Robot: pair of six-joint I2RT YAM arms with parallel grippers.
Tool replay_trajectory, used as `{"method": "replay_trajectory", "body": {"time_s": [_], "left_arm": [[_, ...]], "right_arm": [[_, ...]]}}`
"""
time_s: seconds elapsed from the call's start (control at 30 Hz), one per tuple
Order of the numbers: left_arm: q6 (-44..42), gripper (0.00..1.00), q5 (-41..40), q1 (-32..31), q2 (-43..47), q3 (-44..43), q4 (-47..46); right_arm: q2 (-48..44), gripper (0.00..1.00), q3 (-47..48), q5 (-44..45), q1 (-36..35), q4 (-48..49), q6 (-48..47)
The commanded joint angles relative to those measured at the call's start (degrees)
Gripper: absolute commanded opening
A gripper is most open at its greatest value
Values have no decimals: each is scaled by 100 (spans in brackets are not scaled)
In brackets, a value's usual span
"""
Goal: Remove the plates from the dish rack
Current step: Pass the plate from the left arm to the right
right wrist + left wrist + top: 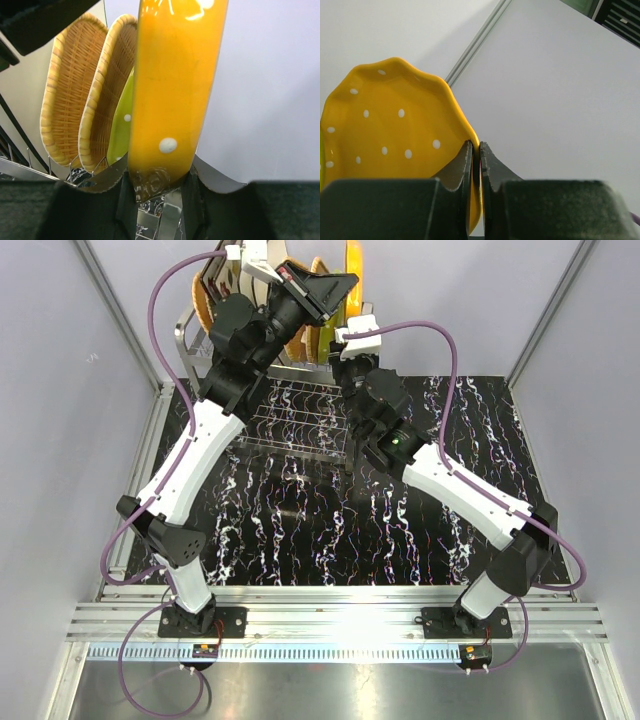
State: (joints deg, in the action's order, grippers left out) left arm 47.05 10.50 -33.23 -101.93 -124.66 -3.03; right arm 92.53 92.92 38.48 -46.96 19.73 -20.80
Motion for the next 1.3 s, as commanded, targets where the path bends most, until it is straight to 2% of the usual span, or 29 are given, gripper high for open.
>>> {"method": "replay_trajectory", "body": {"time_s": [0.0,0.5,0.73,0.83,1.2,1.27], "left_arm": [[313,0,514,-122,279,-216,-796],[683,0,866,-263,-55,-489,-928],[780,8,875,-359,-125,-463,-937],[789,17,866,-377,-90,-384,-945],[622,62,804,-377,103,-234,-928],[552,66,795,-377,129,-225,-893]], "right_arm": [[-394,6,94,142,161,1051,-118],[-798,0,-169,-551,793,1754,-926],[-991,0,-354,-754,1092,1613,-803],[-1000,0,-345,-851,1189,1692,-864],[-1167,0,-380,-1159,1365,1701,-979],[-1220,0,-319,-1141,1435,1536,-848]]}}
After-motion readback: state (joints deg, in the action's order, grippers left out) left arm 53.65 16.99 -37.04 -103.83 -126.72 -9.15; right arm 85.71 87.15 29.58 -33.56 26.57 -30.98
